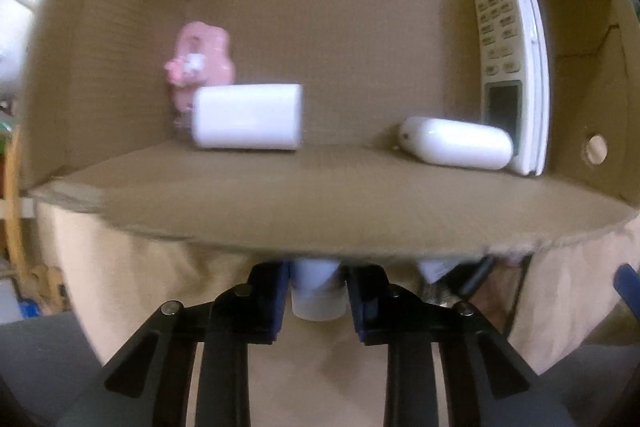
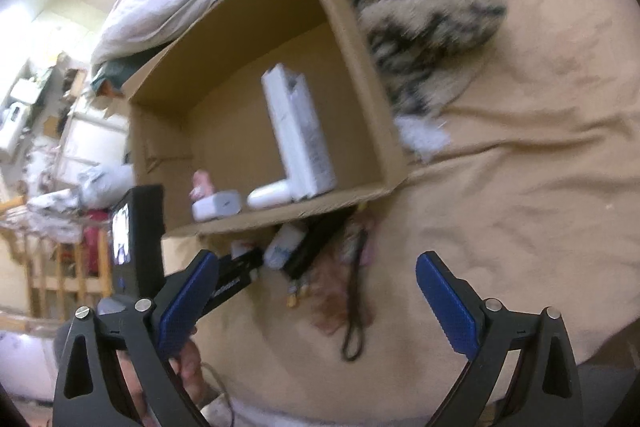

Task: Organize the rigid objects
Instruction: 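Grasp the white pill bottle with the left gripper while the right gripper grasps the pink translucent comb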

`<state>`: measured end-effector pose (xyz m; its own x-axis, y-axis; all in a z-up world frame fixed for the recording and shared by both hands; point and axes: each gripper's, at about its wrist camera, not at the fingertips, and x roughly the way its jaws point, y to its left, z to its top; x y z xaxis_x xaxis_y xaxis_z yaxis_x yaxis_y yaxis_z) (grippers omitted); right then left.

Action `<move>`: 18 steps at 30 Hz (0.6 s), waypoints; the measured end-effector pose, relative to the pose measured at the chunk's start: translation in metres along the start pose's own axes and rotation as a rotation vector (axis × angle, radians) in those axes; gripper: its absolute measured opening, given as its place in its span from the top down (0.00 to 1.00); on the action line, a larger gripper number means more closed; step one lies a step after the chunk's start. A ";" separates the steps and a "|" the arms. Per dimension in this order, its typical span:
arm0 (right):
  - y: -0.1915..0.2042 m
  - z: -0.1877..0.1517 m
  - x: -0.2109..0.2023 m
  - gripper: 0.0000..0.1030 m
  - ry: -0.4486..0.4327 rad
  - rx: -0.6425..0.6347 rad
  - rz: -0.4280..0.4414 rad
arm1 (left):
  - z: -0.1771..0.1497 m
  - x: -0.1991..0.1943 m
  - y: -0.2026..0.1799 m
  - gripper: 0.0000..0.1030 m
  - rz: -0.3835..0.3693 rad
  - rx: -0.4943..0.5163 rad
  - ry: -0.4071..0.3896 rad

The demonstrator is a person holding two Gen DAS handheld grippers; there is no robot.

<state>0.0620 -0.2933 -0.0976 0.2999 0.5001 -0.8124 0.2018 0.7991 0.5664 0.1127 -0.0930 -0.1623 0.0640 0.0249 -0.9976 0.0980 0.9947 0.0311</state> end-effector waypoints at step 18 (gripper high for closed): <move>0.025 -0.015 0.091 0.76 0.219 -0.206 -0.294 | -0.033 -0.082 0.090 0.77 0.027 -0.043 -0.164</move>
<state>0.0803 -0.2226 -0.1596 0.0477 0.2821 -0.9582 0.0516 0.9573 0.2844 0.0830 -0.0024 -0.0796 0.2271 0.0388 -0.9731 0.0516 0.9973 0.0519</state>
